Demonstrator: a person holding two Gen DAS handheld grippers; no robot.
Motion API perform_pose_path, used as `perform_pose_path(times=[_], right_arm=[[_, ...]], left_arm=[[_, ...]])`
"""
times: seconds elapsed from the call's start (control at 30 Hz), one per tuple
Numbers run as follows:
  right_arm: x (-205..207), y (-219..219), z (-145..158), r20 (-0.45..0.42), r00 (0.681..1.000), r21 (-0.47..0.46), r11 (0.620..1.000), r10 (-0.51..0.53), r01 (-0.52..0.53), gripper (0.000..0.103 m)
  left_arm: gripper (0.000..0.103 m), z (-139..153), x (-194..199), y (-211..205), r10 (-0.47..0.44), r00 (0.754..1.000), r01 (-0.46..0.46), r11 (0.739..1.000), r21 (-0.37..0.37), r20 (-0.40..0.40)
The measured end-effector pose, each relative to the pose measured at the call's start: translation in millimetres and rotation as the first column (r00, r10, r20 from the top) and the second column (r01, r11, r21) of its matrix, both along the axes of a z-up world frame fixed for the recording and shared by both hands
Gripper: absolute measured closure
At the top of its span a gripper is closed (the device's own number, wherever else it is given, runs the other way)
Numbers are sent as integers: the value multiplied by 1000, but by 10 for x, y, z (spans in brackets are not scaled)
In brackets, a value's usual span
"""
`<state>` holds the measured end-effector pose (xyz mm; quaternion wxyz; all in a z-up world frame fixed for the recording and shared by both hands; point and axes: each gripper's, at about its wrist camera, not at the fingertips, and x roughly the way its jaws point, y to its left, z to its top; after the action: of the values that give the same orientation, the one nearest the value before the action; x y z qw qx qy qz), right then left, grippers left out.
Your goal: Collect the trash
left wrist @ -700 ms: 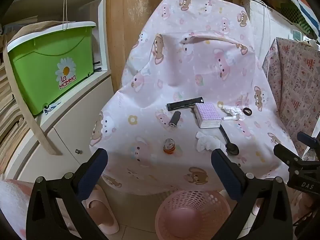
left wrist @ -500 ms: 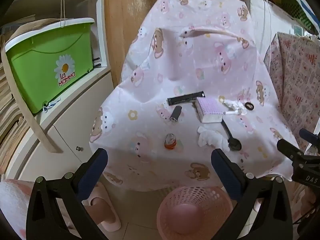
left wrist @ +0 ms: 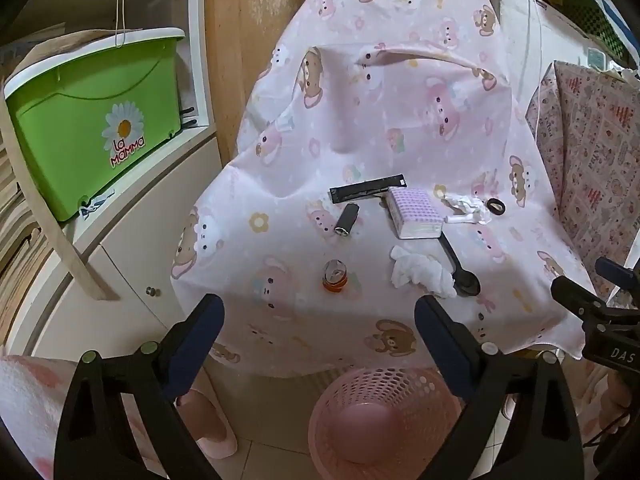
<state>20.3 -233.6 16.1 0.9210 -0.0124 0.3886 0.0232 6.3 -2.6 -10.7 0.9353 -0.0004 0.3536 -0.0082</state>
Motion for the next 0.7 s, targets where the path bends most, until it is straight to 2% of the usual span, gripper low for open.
perform_pose_path(times=[0.17, 0.43, 0.57, 0.7], right_arm=[[3, 16, -12, -6, 1000, -3, 1000, 3, -3, 0], [1, 21, -5, -4, 1000, 2, 1000, 8, -8, 0], [-9, 39, -8, -7, 1000, -4, 1000, 14, -14, 0], [-5, 46, -11, -12, 1000, -2, 1000, 18, -18, 0]], left_arm=[[5, -14, 0, -43, 0, 1000, 0, 999, 34, 0], [5, 28, -70, -149, -18, 997, 10, 994, 113, 75], [5, 8, -61, -174, -41, 997, 33, 993, 112, 67], [5, -21, -65, -205, -35, 997, 24, 990, 141, 72]])
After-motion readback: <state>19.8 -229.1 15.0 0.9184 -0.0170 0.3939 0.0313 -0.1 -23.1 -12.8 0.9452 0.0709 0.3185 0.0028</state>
